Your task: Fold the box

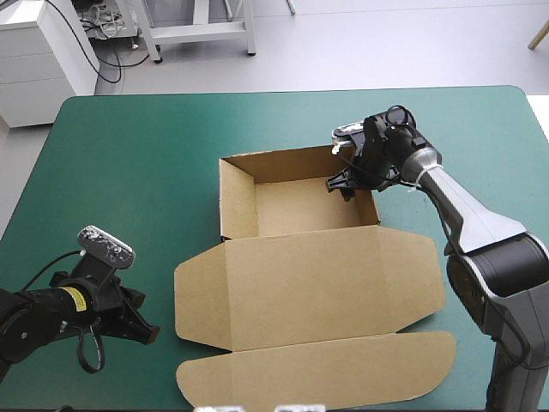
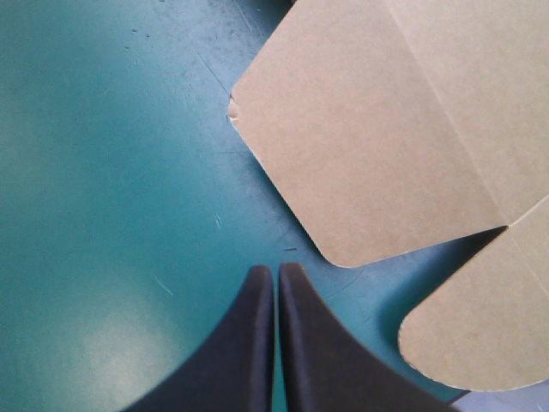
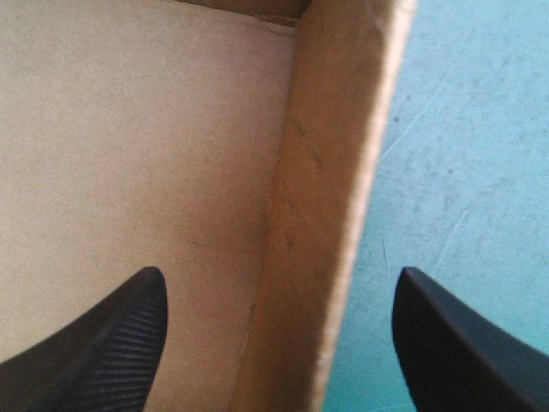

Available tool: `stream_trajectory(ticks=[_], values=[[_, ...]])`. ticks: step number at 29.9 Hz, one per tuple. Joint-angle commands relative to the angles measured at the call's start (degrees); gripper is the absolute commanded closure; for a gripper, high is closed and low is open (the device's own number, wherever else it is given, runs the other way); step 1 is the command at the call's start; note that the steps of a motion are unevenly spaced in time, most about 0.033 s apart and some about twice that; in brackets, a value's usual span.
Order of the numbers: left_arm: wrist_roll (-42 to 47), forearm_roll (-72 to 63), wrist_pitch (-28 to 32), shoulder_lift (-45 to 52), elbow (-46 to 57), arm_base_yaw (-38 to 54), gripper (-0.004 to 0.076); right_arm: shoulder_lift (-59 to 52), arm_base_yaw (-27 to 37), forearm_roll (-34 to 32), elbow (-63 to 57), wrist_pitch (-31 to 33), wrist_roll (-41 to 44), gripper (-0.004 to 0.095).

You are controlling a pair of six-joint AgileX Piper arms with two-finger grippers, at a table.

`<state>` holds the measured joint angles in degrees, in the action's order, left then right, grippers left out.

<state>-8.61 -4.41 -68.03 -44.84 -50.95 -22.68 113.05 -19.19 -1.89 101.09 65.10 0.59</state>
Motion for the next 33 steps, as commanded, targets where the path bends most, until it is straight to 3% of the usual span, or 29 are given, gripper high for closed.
stream_trajectory(ticks=[1, 12, 23, 33], values=[[0.6, -0.4, 2.0, 0.3, -1.3, 0.0, 0.0731, -3.0, 0.0, -0.3, 1.8, -1.1, -0.6, 0.0392], [0.6, -0.5, 2.0, 0.3, -1.3, 0.0, 0.0731, -3.0, 0.0, -0.2, 1.8, 0.0, -0.6, 0.0929], [0.6, -0.5, 2.1, 0.3, -1.3, 0.0, 0.0731, -5.4, 1.3, -1.2, 4.5, -2.2, -3.1, 0.0929], [0.6, -0.7, 2.1, 0.3, -1.3, 0.0, 0.0731, -7.6, 14.8, -1.5, 13.5, -0.6, -5.8, 0.0929]])
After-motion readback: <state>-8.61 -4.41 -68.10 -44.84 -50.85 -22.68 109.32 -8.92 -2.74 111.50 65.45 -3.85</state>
